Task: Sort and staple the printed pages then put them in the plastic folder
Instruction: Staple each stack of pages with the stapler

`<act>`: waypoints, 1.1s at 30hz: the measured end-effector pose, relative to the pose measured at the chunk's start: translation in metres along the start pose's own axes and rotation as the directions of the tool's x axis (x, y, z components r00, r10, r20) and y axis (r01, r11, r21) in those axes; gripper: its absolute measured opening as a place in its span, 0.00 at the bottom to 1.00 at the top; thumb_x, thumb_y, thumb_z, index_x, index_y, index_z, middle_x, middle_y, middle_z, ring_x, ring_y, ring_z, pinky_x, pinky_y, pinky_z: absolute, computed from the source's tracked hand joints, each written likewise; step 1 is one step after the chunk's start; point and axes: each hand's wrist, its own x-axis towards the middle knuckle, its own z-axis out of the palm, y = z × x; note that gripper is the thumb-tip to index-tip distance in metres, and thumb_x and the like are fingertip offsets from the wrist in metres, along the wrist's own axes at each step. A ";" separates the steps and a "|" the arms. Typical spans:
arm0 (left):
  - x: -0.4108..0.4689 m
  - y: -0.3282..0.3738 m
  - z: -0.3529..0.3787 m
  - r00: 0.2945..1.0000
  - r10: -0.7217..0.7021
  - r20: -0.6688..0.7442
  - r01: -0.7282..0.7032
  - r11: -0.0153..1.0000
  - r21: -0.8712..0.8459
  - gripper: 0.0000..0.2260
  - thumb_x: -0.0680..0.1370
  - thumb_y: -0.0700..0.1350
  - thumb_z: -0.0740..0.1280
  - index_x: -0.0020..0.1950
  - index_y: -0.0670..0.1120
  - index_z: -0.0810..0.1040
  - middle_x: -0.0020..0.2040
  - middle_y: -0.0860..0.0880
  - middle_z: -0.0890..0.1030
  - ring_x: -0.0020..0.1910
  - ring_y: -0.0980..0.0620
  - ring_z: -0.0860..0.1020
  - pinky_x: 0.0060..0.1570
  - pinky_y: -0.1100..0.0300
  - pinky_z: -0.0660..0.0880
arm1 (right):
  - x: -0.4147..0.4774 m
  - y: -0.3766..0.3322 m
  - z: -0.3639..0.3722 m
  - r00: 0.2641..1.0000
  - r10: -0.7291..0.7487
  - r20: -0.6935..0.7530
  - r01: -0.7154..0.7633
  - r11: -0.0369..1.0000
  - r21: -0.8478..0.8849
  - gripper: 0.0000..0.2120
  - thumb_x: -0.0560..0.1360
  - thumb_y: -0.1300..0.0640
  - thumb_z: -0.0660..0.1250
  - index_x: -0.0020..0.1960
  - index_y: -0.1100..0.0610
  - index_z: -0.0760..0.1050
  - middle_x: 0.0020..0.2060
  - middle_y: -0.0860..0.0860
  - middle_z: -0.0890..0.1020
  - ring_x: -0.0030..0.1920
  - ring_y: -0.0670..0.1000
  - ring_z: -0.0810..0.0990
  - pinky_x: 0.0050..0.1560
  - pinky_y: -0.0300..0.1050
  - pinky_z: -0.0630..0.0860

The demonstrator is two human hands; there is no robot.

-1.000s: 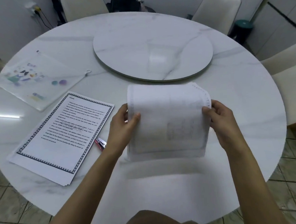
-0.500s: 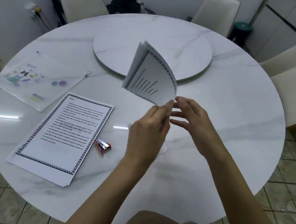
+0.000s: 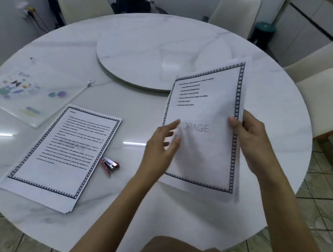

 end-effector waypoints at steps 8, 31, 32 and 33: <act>0.010 -0.027 -0.017 0.876 -0.457 0.152 0.482 0.815 -0.323 0.15 0.80 0.52 0.57 0.65 0.49 0.71 0.61 0.50 0.77 0.55 0.55 0.76 0.55 0.58 0.73 | 0.003 0.004 -0.032 0.968 0.015 0.252 -0.080 0.965 0.250 0.14 0.66 0.49 0.66 0.50 0.49 0.80 0.49 0.46 0.84 0.50 0.48 0.83 0.44 0.39 0.79; -0.017 -0.050 -0.006 0.971 -0.146 -0.188 0.126 0.985 -0.118 0.15 0.78 0.53 0.57 0.60 0.49 0.72 0.48 0.61 0.77 0.45 0.70 0.75 0.46 0.73 0.72 | -0.025 0.077 0.043 0.988 0.114 -0.102 -0.100 0.986 0.134 0.08 0.80 0.54 0.57 0.51 0.47 0.74 0.47 0.41 0.82 0.49 0.40 0.81 0.53 0.40 0.77; -0.018 -0.049 -0.008 0.972 -0.150 -0.180 0.129 0.984 -0.123 0.15 0.77 0.54 0.56 0.59 0.50 0.73 0.47 0.61 0.78 0.45 0.69 0.75 0.47 0.72 0.72 | -0.024 0.076 0.041 0.988 0.113 -0.109 -0.099 0.988 0.122 0.07 0.79 0.54 0.58 0.52 0.48 0.74 0.48 0.42 0.81 0.50 0.40 0.80 0.54 0.41 0.77; -0.018 -0.047 -0.011 0.972 -0.156 -0.177 0.134 0.982 -0.133 0.14 0.77 0.54 0.56 0.58 0.51 0.73 0.47 0.61 0.78 0.46 0.67 0.76 0.48 0.70 0.73 | -0.022 0.075 0.040 0.986 0.115 -0.117 -0.102 0.988 0.116 0.07 0.79 0.54 0.58 0.52 0.49 0.75 0.49 0.43 0.81 0.49 0.39 0.80 0.55 0.41 0.76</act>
